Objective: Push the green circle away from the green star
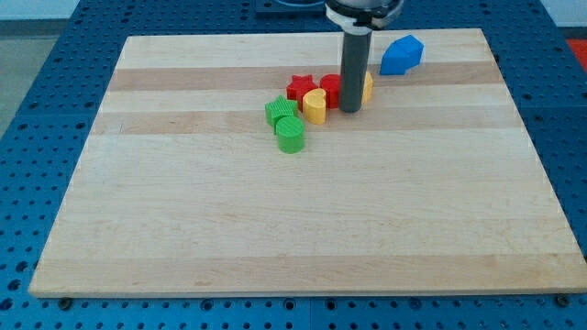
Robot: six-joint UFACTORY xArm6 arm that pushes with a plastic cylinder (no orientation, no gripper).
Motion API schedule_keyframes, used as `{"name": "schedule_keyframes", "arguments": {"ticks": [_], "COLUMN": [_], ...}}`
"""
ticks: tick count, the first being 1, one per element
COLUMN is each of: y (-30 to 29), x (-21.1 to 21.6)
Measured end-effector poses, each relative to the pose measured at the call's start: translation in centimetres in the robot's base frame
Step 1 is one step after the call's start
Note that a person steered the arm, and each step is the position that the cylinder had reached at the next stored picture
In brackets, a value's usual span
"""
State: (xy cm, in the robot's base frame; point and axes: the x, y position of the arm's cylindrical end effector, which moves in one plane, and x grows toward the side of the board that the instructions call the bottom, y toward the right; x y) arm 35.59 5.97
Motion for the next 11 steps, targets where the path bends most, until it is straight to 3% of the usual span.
{"name": "schedule_keyframes", "arguments": {"ticks": [2,3,4,5,6,8,10,11], "y": [0.0,-0.1,0.0,-4.9,-6.0,-2.3,-11.5,-10.4], "x": [-1.8,1.1,8.8,12.6,12.1,5.7,6.0,6.7]}}
